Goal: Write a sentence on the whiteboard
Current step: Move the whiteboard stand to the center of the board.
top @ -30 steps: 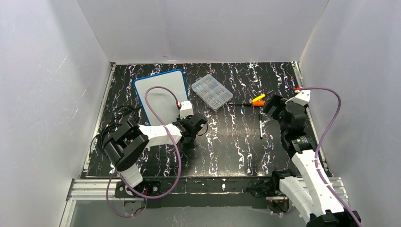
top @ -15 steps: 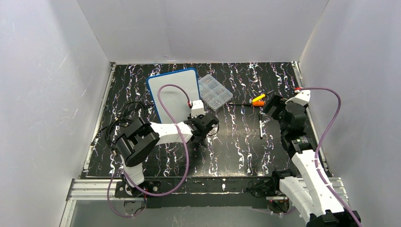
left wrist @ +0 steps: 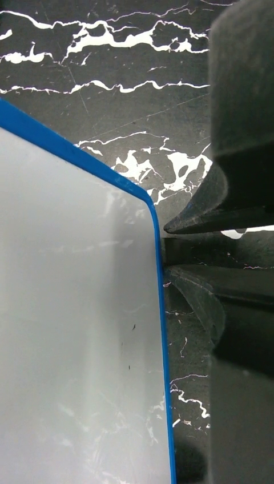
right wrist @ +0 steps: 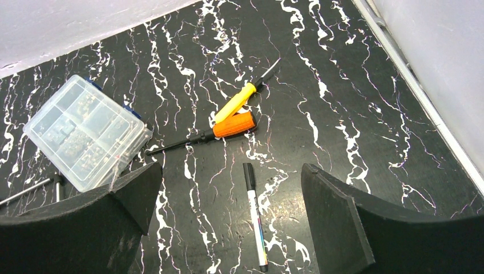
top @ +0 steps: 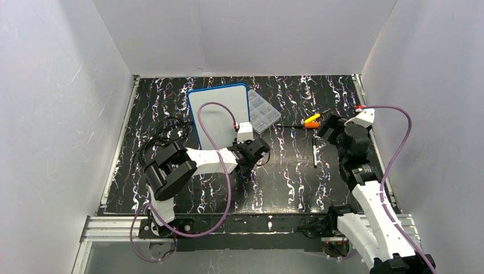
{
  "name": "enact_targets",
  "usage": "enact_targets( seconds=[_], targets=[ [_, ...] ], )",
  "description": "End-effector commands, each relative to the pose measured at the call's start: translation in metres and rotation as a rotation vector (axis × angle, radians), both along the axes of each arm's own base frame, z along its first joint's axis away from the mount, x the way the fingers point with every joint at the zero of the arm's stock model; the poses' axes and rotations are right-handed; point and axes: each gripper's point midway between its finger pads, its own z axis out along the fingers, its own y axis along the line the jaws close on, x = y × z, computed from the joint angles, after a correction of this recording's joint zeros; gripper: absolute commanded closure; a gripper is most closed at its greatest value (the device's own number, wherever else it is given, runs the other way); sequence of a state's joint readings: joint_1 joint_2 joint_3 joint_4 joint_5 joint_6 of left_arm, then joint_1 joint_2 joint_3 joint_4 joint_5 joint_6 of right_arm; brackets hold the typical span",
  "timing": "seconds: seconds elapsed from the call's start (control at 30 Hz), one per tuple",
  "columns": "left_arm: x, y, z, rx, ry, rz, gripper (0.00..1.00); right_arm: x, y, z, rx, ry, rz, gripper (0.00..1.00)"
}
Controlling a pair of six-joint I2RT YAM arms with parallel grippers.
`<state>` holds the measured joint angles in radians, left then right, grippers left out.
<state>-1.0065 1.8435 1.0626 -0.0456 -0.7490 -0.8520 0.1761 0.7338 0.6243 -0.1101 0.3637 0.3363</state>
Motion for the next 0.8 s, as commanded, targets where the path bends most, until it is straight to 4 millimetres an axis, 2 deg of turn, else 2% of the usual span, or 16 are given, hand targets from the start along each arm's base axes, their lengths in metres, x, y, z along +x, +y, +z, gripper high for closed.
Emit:
enact_targets(
  seconds=[0.0, 0.17, 0.37, 0.5, 0.63, 0.7, 0.77],
  targets=[
    [0.001, -0.003, 0.032, -0.072, -0.063, -0.003, 0.69, 0.003, -0.001, 0.014, -0.004, -0.047, 0.003, 0.0],
    [-0.01, 0.008, 0.042, -0.085, -0.055, -0.021, 0.49, 0.003, 0.001, 0.015, 0.001, -0.045, 0.013, 0.0],
    [-0.027, 0.023, 0.064, -0.118, -0.053, -0.057, 0.36, 0.001, 0.004, 0.02, 0.006, -0.034, 0.028, 0.0],
    [-0.047, 0.021, 0.081, -0.147, -0.007, -0.187, 0.25, -0.003, 0.003, 0.019, 0.006, 0.01, 0.023, 0.0],
    [-0.073, 0.021, 0.098, -0.123, 0.072, -0.355, 0.19, -0.006, 0.015, -0.004, 0.027, 0.144, 0.077, 0.0],
    [-0.083, 0.018, 0.116, -0.126, 0.075, -0.472, 0.16, -0.009, 0.027, -0.026, 0.051, 0.248, 0.129, 0.02],
    [-0.088, 0.017, 0.144, -0.128, 0.062, -0.578, 0.15, -0.013, 0.036, -0.048, 0.065, 0.358, 0.176, 0.11]
  ],
)
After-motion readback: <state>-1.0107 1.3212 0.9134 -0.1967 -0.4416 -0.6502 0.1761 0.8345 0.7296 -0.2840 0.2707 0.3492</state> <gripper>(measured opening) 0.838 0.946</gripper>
